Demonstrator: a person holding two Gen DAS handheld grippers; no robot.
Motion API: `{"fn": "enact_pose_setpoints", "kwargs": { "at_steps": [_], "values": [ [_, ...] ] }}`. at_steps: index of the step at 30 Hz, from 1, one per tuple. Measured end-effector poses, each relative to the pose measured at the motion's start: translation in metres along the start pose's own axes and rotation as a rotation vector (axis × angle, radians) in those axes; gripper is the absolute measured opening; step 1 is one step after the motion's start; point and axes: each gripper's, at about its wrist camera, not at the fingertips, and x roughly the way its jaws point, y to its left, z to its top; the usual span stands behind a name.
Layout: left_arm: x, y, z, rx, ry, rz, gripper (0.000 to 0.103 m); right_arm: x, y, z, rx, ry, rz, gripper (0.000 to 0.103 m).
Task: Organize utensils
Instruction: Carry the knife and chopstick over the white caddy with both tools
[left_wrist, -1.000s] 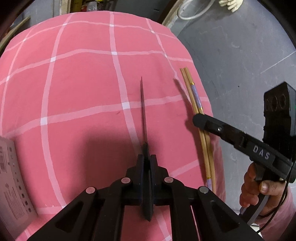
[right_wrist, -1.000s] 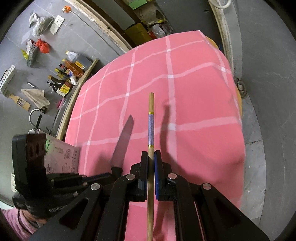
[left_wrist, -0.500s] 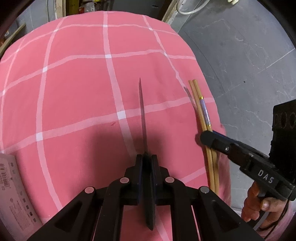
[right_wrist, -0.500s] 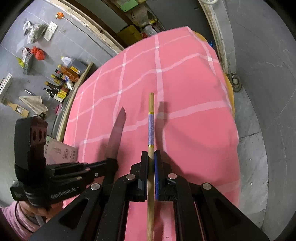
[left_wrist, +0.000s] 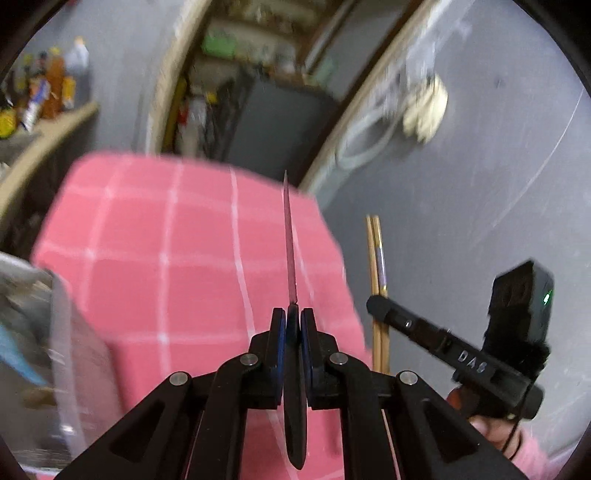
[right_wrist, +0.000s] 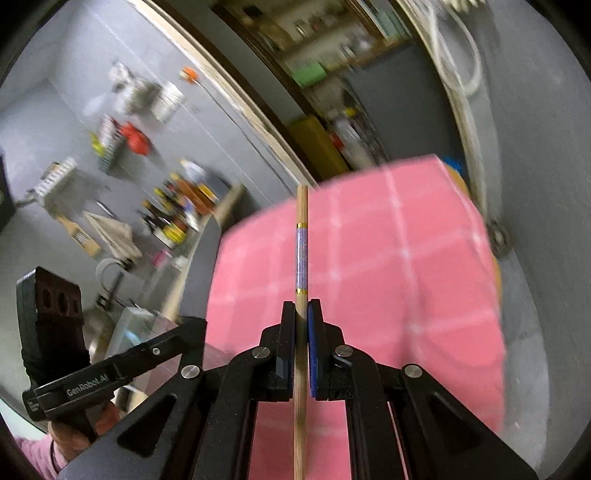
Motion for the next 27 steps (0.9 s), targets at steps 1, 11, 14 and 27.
{"fn": "enact_pose_setpoints", "kwargs": {
  "at_steps": [1,11,14,27],
  "values": [
    [-0.017,0.002,0.008,0.000,-0.044,0.005,0.008,-0.001,0.012,0.004,-0.009,-0.027,0.022,0.006],
    [-0.131,0.069,0.046,-0.028,-0.413,0.104,0.008,0.008,0.141,0.029,-0.127,-0.298,0.315,0.006],
    [-0.134,0.088,0.041,-0.059,-0.463,0.120,0.008,0.023,0.167,0.021,-0.139,-0.347,0.376,0.006],
    [-0.109,0.132,-0.006,-0.146,-0.486,0.164,0.008,0.064,0.180,-0.026,-0.201,-0.344,0.353,0.006]
  ]
}}
